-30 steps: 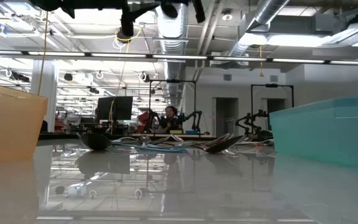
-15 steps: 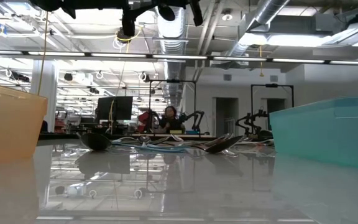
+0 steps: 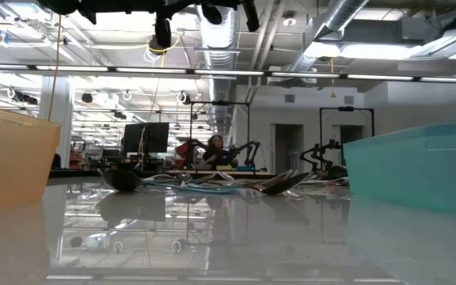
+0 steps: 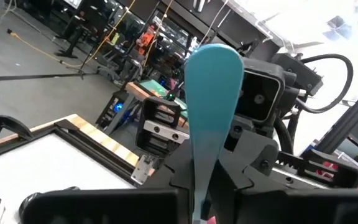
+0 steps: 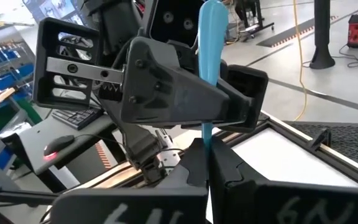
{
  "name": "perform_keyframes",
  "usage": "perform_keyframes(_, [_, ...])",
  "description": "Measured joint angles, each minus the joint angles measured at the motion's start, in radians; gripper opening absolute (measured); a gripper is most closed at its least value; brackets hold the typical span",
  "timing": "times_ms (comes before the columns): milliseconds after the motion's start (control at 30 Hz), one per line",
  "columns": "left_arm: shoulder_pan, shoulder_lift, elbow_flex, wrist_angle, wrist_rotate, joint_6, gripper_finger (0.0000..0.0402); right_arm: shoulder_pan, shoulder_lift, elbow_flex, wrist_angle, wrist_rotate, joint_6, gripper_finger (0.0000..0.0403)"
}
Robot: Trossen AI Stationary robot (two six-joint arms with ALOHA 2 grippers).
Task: Sort silverware by color (type)
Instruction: Put the blue spoon into the orange bin
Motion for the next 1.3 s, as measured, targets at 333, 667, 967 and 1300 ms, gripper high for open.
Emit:
perform_keyframes(333, [-0.001, 0.0, 0.0, -0.002, -0.007, 0.003, 0.0007, -0.001, 0.0, 0.0, -0.005, 0.0, 0.013, 0.0038])
perform_keyframes(667, [-0.001, -0.018, 0.0, 0.004, -0.013, -0.005, 0.0006, -0.01, -0.018, 0.0, -0.017, -0.047, -0.019, 0.0151])
perform_keyframes(967, [-0.001, -0.117, -0.001, -0.177, -0.004, -0.009, 0.0006, -0.01, -0.124, 0.001, -0.152, -0.1, -0.031, 0.0194])
perform_keyframes(1300, [-0.069, -0.282, 0.0, -0.572, 0.041, -0.034, 0.0006, -0.01, -0.248, 0.001, -0.418, -0.1, -0.027, 0.0175])
